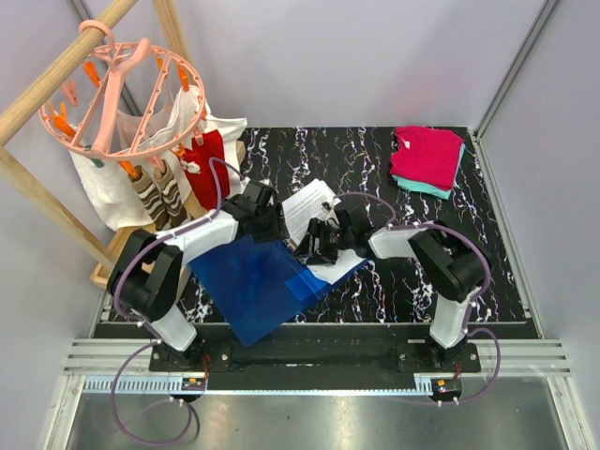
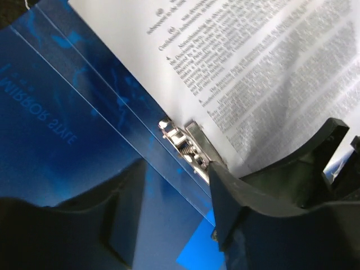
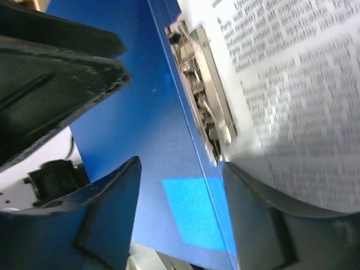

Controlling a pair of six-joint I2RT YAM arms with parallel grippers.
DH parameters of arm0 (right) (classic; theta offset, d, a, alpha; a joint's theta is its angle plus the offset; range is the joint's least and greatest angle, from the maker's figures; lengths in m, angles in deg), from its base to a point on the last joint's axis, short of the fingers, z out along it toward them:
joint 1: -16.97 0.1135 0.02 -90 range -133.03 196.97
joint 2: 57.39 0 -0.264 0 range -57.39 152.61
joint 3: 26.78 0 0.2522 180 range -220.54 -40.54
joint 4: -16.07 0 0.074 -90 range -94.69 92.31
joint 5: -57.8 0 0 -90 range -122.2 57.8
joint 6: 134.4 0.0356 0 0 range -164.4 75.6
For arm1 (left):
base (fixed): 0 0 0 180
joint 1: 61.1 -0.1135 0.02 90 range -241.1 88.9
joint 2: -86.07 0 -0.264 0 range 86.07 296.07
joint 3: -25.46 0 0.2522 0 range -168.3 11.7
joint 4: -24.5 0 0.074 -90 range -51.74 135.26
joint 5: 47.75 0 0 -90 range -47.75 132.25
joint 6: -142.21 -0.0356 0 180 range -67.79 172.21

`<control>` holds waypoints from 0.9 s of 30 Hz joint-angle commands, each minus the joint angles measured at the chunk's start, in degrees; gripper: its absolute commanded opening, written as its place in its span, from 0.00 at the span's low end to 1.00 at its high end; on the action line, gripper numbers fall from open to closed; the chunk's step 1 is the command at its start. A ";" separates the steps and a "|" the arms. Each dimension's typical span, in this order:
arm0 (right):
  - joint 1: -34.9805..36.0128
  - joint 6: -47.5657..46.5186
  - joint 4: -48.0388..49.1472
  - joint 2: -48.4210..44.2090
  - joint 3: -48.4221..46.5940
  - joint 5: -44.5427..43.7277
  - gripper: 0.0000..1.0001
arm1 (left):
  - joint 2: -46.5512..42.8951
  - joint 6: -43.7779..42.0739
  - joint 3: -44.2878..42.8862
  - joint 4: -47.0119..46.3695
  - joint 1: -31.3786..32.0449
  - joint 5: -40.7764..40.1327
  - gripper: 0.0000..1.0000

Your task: Put the files into the folder

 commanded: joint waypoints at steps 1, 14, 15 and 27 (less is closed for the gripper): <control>-0.52 -9.03 -13.09 -10.11 1.26 -5.34 0.77 | -5.90 -4.86 -1.63 1.86 0.17 5.12 0.60; 25.29 -24.60 -21.99 -34.39 10.93 -36.79 1.00 | -22.60 -8.56 -0.05 8.98 -8.61 11.18 0.72; 27.84 -26.43 -21.81 -34.75 12.15 -41.34 1.00 | -24.52 -8.56 0.38 9.34 -9.67 11.71 0.73; 59.31 -30.76 -37.34 -8.09 -4.66 -83.25 1.00 | -32.89 -10.32 0.48 12.50 -19.60 14.09 0.72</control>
